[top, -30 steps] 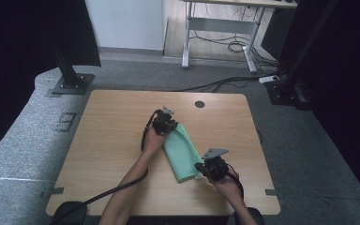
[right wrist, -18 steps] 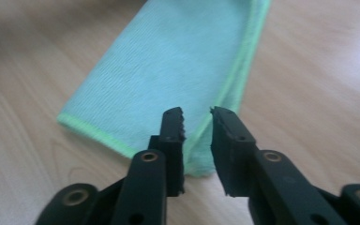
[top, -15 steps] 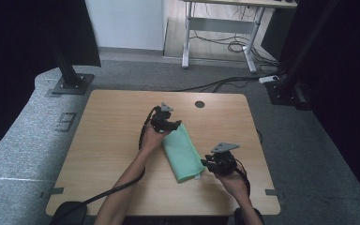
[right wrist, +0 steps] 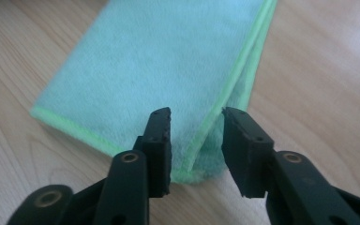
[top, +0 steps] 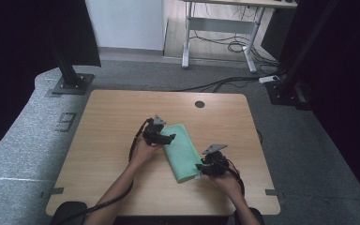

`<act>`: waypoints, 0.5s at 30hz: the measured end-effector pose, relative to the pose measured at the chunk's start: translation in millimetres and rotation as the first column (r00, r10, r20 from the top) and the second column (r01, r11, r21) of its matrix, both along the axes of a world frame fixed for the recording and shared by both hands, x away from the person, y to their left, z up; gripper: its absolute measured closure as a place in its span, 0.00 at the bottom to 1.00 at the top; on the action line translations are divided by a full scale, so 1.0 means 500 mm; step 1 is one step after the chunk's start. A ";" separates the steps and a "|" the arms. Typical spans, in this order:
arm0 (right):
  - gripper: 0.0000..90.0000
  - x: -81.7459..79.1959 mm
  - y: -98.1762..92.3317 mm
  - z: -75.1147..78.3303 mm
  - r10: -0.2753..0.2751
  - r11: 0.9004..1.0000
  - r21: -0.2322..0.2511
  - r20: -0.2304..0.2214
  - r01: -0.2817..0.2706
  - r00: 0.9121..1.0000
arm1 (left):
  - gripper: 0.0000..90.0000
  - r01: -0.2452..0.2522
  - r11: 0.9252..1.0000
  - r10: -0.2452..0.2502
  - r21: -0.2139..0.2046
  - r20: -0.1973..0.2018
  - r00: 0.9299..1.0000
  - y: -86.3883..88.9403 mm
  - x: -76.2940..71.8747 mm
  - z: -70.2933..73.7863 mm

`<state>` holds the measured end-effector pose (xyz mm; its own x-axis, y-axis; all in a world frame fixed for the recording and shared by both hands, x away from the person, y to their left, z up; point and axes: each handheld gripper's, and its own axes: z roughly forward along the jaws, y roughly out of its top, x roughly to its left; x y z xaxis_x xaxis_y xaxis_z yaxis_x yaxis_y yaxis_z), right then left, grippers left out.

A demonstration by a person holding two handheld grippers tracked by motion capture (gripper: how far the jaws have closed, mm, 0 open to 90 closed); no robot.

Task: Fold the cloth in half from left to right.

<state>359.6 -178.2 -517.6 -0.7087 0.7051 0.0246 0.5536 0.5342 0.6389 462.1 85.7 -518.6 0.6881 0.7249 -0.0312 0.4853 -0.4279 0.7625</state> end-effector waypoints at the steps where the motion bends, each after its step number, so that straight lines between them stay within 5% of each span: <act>1: 0.77 0.001 0.000 -0.005 -0.002 1.000 -0.007 -0.017 0.002 1.000 | 0.28 0.003 1.000 -0.003 0.007 0.002 1.000 0.000 -0.007 -0.003; 5: 0.97 0.000 0.002 -0.010 0.007 1.000 -0.014 -0.040 -0.008 0.999 | 0.28 0.018 1.000 -0.018 0.020 0.009 1.000 0.002 -0.025 -0.006; 11: 0.98 -0.005 -0.004 0.035 -0.029 0.999 0.016 0.058 0.028 0.998 | 0.26 0.048 0.999 -0.049 0.022 0.038 0.998 -0.012 -0.054 0.007; 15: 0.97 0.002 -0.017 0.029 -0.048 0.999 0.006 0.051 0.048 0.998 | 0.24 0.061 0.997 -0.063 0.045 0.046 0.997 -0.027 -0.069 -0.004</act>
<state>360.7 -186.8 -503.2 -0.6743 0.7385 -0.0072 0.5455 0.5046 0.6692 427.8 72.0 -520.8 0.7314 0.6811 0.0335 0.4206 -0.4893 0.7640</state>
